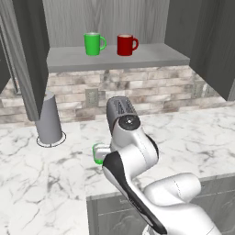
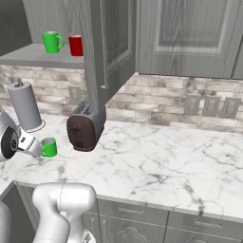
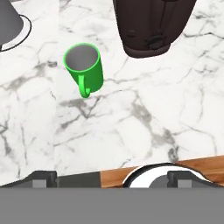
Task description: Pick the mug on the counter and place it in the cabinet with the handle facing the right, like the mugs already inside.
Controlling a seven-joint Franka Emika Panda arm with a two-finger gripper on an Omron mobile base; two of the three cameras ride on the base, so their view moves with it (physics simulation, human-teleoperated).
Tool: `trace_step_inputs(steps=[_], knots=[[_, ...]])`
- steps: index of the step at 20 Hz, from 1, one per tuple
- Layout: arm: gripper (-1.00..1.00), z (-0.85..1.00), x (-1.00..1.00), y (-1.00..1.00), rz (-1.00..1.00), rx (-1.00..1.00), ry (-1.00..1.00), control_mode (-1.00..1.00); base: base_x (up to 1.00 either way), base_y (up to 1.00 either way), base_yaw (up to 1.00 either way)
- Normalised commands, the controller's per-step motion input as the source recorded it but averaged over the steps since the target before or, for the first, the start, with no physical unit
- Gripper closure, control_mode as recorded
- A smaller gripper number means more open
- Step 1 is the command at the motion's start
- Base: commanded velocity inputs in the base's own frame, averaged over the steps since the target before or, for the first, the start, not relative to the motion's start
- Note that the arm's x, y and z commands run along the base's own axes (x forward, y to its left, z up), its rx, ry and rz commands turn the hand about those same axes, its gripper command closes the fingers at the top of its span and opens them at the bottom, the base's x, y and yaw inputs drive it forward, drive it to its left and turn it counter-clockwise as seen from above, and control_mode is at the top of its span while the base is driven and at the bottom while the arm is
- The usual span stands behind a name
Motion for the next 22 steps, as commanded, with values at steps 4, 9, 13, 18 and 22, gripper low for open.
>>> trace_step_inputs(steps=[4,9,13,18,22], knots=[[-1.00,-0.19,0.09,0.02,0.00,0.00,-0.04,-1.00,0.00,0.00,0.00],[-1.00,-0.15,0.17,0.01,0.00,0.00,-0.03,-1.00,0.00,0.00,0.00],[-1.00,-0.14,0.21,0.03,0.00,0.00,-0.01,-1.00,0.00,0.00,0.00],[-1.00,-0.08,0.25,0.10,0.00,-0.01,0.00,-1.00,0.00,0.00,0.00],[-1.00,-0.06,0.19,0.10,0.00,-0.02,0.00,-1.00,0.00,0.00,0.00]])
